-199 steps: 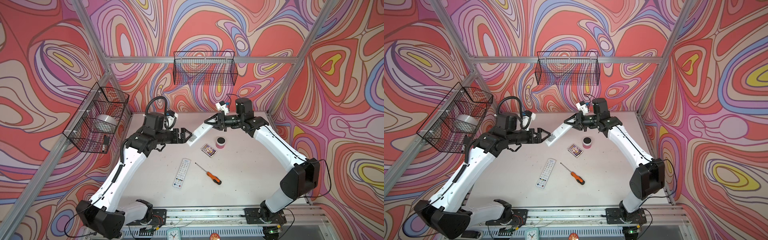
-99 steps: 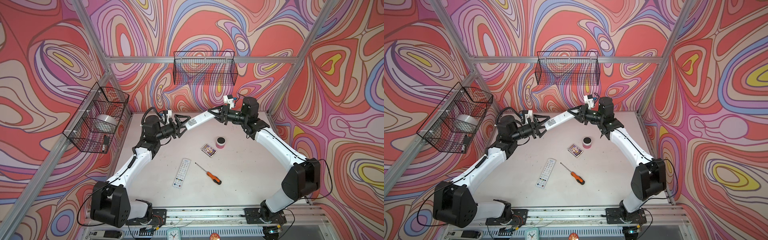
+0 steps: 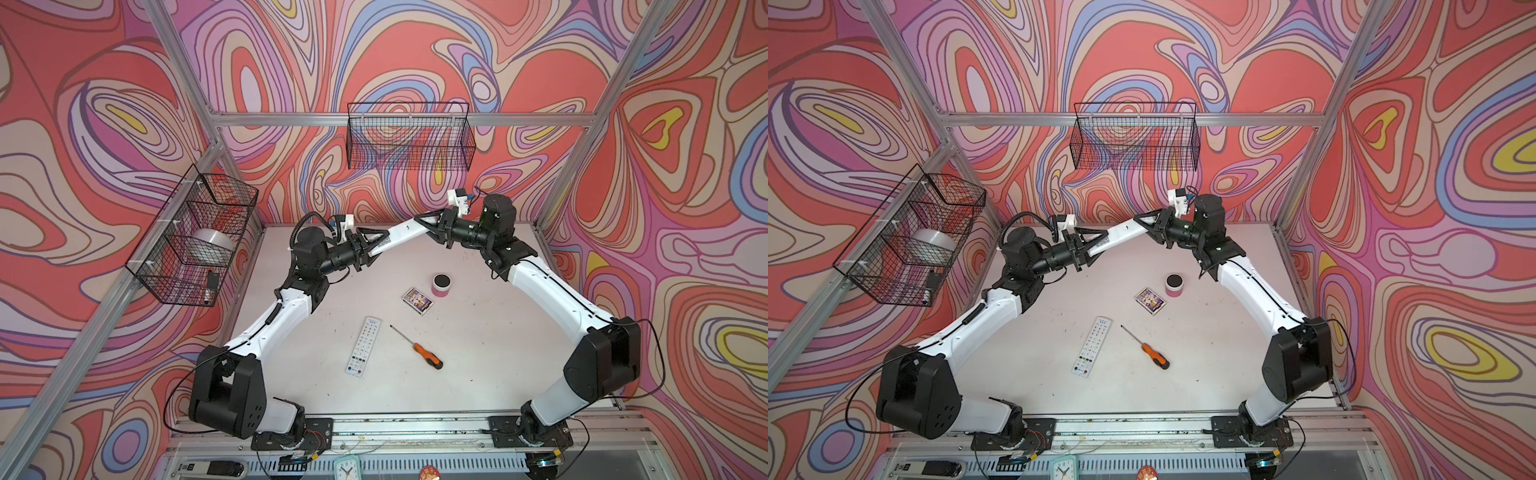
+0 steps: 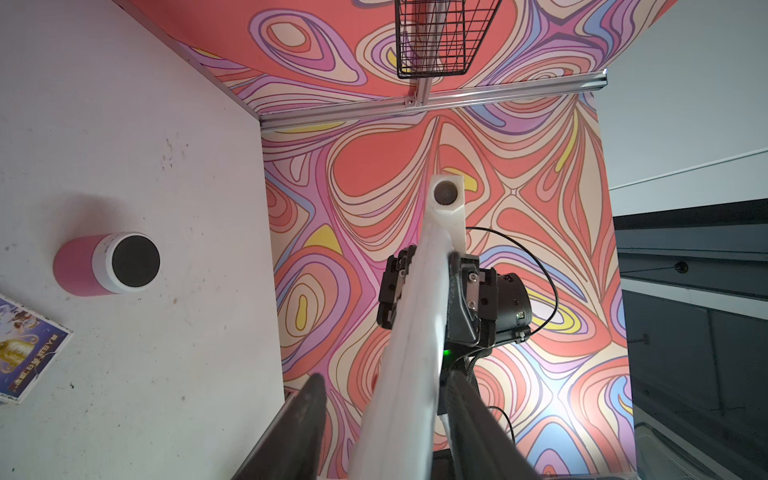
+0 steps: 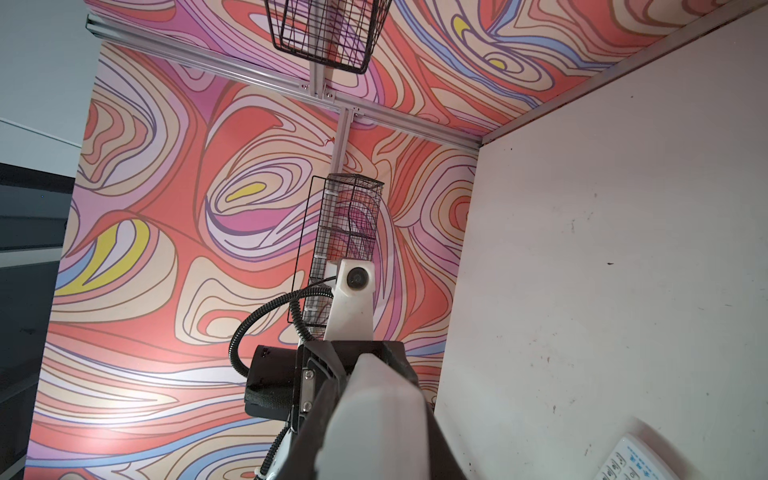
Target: Unload the batteries from the remote control
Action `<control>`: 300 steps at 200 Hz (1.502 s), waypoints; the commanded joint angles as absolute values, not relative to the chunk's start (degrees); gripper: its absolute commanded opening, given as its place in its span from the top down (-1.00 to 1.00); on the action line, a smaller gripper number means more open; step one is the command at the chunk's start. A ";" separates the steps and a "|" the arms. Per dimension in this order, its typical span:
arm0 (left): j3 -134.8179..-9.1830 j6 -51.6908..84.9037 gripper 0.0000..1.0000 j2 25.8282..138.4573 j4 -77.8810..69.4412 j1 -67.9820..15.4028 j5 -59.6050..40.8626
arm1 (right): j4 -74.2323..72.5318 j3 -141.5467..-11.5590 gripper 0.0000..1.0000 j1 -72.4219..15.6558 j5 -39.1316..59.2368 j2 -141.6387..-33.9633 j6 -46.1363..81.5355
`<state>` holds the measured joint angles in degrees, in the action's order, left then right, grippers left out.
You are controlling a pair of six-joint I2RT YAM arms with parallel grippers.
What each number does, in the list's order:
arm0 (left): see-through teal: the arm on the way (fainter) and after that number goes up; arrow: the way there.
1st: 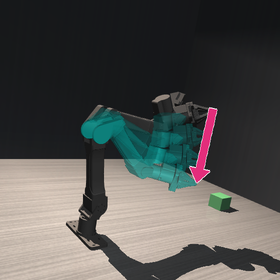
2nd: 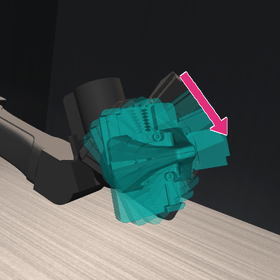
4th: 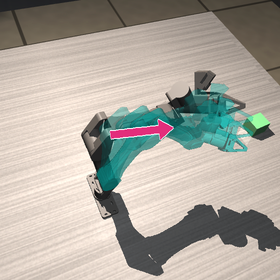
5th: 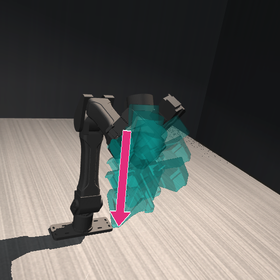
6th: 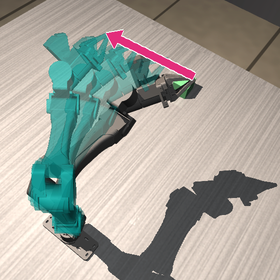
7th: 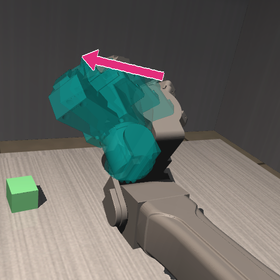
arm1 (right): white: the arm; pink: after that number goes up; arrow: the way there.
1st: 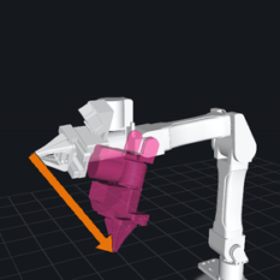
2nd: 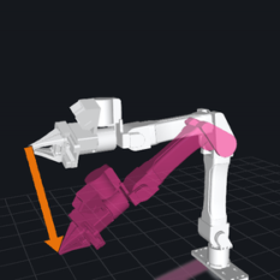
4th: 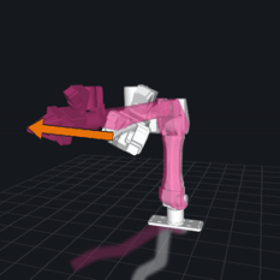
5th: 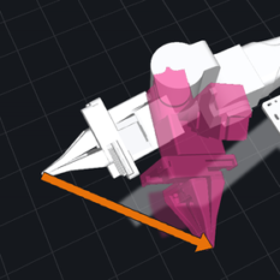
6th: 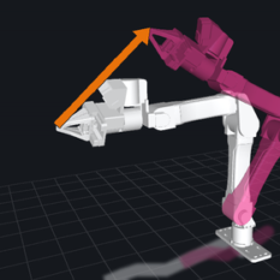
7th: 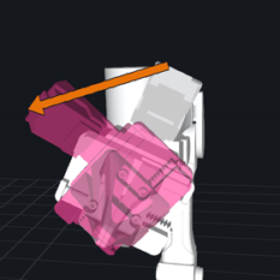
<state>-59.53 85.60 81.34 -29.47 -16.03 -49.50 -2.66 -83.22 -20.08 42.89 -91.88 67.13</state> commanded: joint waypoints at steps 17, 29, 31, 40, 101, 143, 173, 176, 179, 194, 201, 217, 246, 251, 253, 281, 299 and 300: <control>-59.02 87.28 0.30 81.08 -34.17 -16.13 -50.49 | -0.06 -83.06 0.59 -20.37 40.78 -89.22 64.64; -58.72 86.97 0.45 80.94 -33.82 -16.15 -50.52 | 0.90 -83.39 0.59 -20.39 40.76 -89.19 63.99; -58.71 86.89 0.48 80.94 -33.70 -16.17 -50.53 | 1.19 -83.38 0.59 -20.39 40.71 -89.20 63.81; -58.55 86.52 0.57 80.86 -33.20 -16.07 -50.59 | 2.22 -83.58 0.58 -20.39 40.62 -89.15 63.11; -57.68 83.36 0.93 79.59 -28.11 -15.69 -51.15 | 6.13 -84.52 0.10 -20.34 41.60 -89.53 60.44; -63.97 63.43 0.95 78.25 2.52 -14.95 -51.96 | 45.01 -97.47 -0.52 -19.54 32.46 -90.71 35.89; -68.37 45.19 0.96 78.08 27.92 -14.94 -46.49 | 71.42 -105.25 -0.73 -19.20 14.87 -94.48 23.48; -68.36 44.36 0.96 78.25 29.15 -15.01 -46.49 | 72.13 -105.29 -0.75 -19.24 15.02 -94.64 23.01; -68.29 43.35 0.95 78.49 30.31 -15.00 -46.56 | 72.52 -105.22 -0.76 -19.23 15.58 -94.84 22.67; -67.85 38.01 0.96 80.06 35.37 -14.95 -46.93 | 70.22 -102.69 -0.96 -19.62 21.07 -94.50 23.94; -67.18 35.98 0.96 80.77 36.92 -14.97 -46.98 | 67.55 -100.74 -0.96 -20.17 23.60 -94.18 25.58; -65.86 32.42 0.97 82.11 38.42 -15.02 -46.52 | 61.44 -97.08 -0.97 -22.67 26.62 -94.03 29.50; -64.38 30.92 0.97 84.11 37.06 -15.02 -45.63 | 56.36 -93.97 -0.97 -29.09 27.91 -97.65 32.55; -64.23 31.05 0.97 84.55 36.49 -14.95 -45.82 | 56.11 -93.80 -0.97 -29.90 27.80 -98.48 32.68; -64.20 31.03 0.97 84.77 36.28 -14.94 -45.93 | 56.02 -93.72 -0.96 -30.26 27.71 -98.75 32.67; -65.98 29.33 0.96 88.25 36.20 -15.32 -46.39 | 53.16 -92.50 -0.96 -32.25 27.77 -101.21 33.45; -68.17 26.51 0.97 91.07 38.61 -15.70 -46.25 | 51.01 -91.01 -0.96 -32.26 27.92 -102.93 33.67; -68.32 26.44 0.97 91.15 38.73 -15.72 -46.24 | 50.90 -90.94 -0.96 -32.21 27.98 -102.97 33.62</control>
